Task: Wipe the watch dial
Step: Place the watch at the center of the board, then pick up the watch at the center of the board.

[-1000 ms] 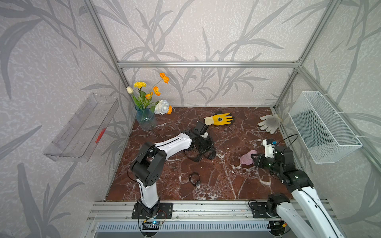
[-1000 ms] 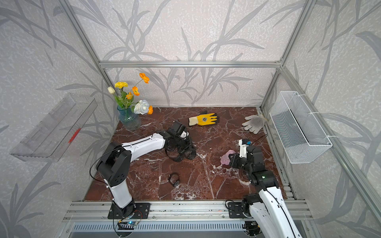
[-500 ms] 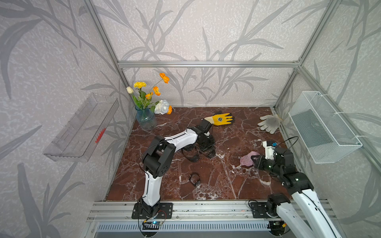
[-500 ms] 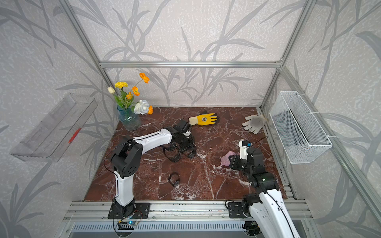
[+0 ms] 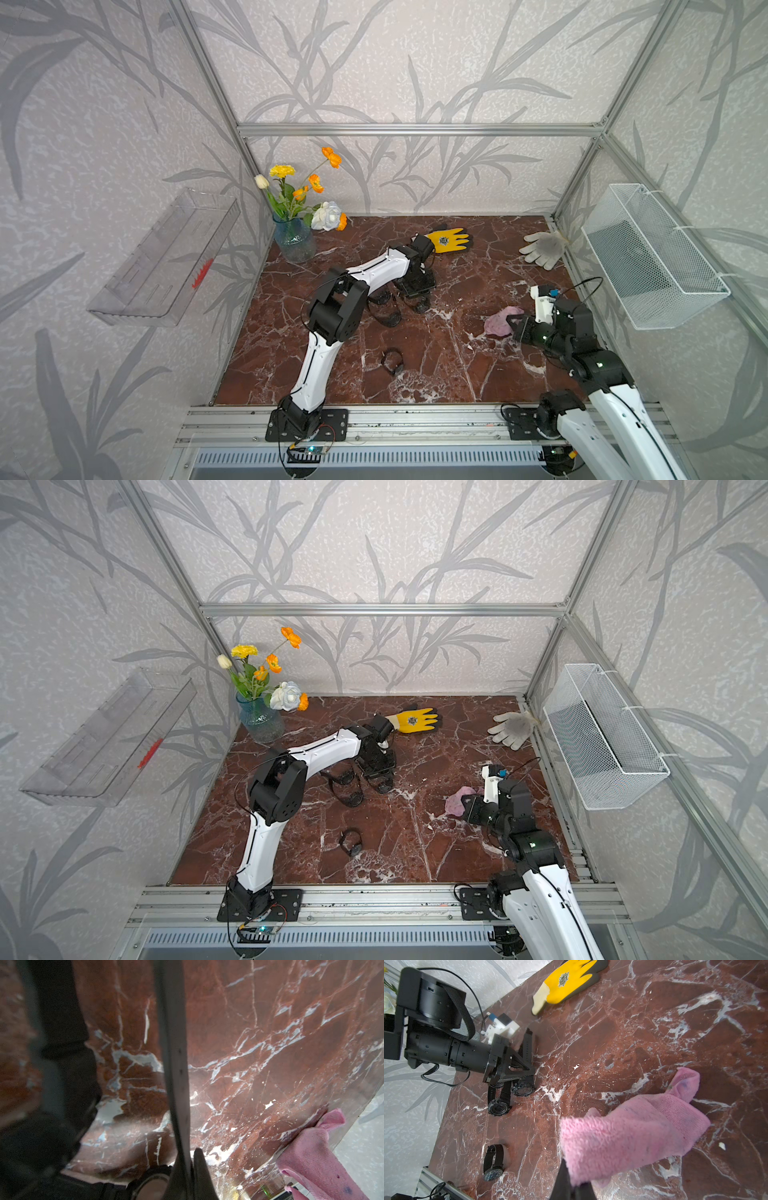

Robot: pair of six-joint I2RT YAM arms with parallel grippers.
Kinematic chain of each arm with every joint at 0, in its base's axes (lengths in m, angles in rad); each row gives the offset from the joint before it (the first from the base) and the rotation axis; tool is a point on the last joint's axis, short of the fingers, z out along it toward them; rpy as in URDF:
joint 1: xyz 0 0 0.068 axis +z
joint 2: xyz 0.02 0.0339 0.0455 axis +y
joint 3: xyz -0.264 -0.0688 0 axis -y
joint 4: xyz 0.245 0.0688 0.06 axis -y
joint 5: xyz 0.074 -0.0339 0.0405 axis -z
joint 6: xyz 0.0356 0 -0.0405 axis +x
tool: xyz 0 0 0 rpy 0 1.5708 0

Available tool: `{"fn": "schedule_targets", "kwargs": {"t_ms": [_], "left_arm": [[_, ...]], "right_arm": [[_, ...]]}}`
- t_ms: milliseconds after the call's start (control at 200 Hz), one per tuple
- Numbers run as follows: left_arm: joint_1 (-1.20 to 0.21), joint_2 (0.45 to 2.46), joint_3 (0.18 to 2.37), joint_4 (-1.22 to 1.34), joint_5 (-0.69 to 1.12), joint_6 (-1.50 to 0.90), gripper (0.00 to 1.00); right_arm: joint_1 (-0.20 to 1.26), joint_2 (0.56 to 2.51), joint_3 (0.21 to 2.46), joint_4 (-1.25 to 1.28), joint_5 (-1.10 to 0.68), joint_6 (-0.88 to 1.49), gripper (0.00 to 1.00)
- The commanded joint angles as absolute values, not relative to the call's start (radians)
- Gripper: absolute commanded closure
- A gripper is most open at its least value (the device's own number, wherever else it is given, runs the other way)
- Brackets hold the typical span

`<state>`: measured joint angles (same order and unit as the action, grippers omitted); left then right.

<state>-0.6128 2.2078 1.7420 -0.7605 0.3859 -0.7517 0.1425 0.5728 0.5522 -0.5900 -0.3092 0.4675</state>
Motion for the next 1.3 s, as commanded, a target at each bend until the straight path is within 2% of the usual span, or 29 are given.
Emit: {"fn": "schedule_targets", "kwargs": {"t_ms": [0,170,270,750,1045,1295], "left_arm": [[-0.600,2.228,1.785,-0.844,0.329,-0.706,0.94],[-0.594,2.213,1.793,-0.845,0.305,-0.706,0.74],[-0.595,2.203,1.799,-0.843,0.307,-0.707,0.66],[-0.611,2.016,1.762,-0.829,0.270,-0.703,0.53],[-0.707,1.655,1.415,-0.787,0.141,-0.786,0.48],[-0.790,1.401,1.065,-0.814,0.127,-0.951,0.47]], "right_arm": [[0.140,0.561,0.545,-0.588,-0.322,0.465,1.00],[0.140,0.555,0.546,-0.594,-0.319,0.463,1.00],[0.140,0.561,0.549,-0.595,-0.321,0.463,1.00],[0.140,0.592,0.568,-0.598,-0.319,0.444,1.00],[0.140,0.636,0.578,-0.587,-0.329,0.411,1.00],[0.141,0.650,0.546,-0.536,-0.349,0.417,1.00]]}}
